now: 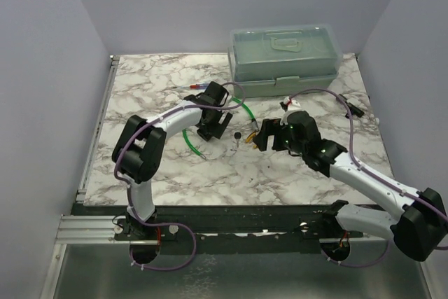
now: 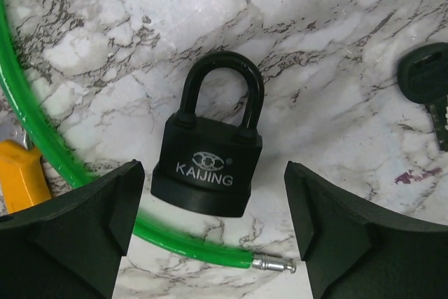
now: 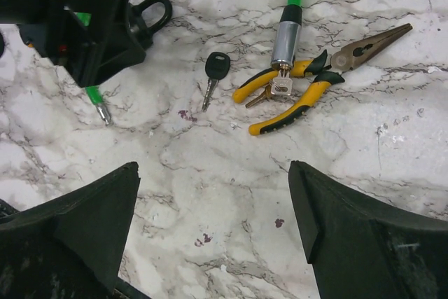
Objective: Unlock with the key
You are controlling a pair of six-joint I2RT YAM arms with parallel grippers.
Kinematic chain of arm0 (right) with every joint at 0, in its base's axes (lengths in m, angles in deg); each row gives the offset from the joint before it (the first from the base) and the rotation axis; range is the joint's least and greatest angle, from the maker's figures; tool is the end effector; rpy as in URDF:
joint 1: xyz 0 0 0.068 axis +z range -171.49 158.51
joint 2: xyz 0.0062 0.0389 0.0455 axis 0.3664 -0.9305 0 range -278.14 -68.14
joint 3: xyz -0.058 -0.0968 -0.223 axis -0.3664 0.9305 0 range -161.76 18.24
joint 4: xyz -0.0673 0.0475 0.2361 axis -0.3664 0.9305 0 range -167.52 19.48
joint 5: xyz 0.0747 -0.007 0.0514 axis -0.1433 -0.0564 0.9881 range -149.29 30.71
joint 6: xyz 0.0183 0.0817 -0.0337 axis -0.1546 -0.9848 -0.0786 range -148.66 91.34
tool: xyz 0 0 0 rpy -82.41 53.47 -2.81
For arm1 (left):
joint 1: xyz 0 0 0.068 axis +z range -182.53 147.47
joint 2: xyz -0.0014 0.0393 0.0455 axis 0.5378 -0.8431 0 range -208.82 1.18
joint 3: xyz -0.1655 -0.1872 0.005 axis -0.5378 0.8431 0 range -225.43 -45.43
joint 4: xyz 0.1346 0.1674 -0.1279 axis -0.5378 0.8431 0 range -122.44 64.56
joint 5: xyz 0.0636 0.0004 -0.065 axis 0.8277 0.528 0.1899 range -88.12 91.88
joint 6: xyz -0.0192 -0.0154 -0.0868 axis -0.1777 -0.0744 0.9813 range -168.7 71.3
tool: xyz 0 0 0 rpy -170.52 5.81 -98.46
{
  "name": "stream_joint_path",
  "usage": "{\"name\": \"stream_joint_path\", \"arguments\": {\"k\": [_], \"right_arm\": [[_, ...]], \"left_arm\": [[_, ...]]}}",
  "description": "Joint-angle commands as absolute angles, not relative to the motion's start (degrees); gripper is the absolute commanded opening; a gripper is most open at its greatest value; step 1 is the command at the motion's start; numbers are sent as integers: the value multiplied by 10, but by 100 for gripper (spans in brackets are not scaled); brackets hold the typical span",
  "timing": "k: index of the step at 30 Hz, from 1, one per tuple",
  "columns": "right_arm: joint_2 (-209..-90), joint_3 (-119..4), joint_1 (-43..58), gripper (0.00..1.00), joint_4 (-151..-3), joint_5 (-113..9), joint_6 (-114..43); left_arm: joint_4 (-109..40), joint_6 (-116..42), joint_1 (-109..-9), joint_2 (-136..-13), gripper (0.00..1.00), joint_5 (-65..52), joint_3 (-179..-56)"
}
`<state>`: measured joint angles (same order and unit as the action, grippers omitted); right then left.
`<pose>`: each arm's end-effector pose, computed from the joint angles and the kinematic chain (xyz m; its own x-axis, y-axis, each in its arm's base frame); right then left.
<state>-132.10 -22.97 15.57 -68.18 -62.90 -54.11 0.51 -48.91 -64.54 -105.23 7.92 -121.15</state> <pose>0.2291 0.1667 0.2126 -0.6230 0.0670 -0.7794 -0.3224 0.8858 0.3338 0.3327 -0.1981 0.1386 -0.7580 0.4780 -0.4437 0.4902 0.8663 0.0960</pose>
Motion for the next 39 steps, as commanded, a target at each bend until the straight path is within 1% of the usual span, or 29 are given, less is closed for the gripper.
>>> {"name": "stream_joint_path", "arguments": {"k": [1, 6, 9, 12, 16, 18, 22, 24, 25, 31, 36, 39], "right_arm": [[-1279, -209, 159, 93, -653, -622, -543], [-1252, -201, 159, 93, -630, -622, -547], [-1240, -194, 159, 92, -629, -614, -548], [-1238, -192, 159, 92, -634, -607, -550], [-1248, -199, 159, 91, -634, -597, -552], [-1253, -201, 159, 91, -634, -596, -554], [-1263, -208, 159, 91, -633, -596, -565], [-1271, -214, 159, 90, -628, -596, -575], [-1274, -217, 159, 90, -626, -596, -578], [-1284, -219, 159, 89, -622, -579, -598], [-1287, -209, 159, 88, -635, -567, -610], [-1306, -227, 159, 87, -628, -568, -611]], "left_arm": [[27, -532, -645, -1095, 86, 91, -1255], [42, -530, -638, -1134, 79, 83, -1280], [46, -516, -631, -1141, 67, 63, -1283], [54, -491, -631, -1141, 52, 55, -1283], [74, -365, -631, -1128, 38, 70, -1277], [76, -284, -631, -1111, 36, 73, -1258], [67, -119, -637, -1071, 41, 87, -1203], [60, -53, -642, -1050, 41, 88, -1175], [53, -32, -644, -1038, 43, 86, -1162], [9, 51, -665, -984, 60, 92, -1092], [-12, 53, -681, -942, 77, 120, -1051], [-20, 40, -686, -906, 87, 144, -1040]]}}
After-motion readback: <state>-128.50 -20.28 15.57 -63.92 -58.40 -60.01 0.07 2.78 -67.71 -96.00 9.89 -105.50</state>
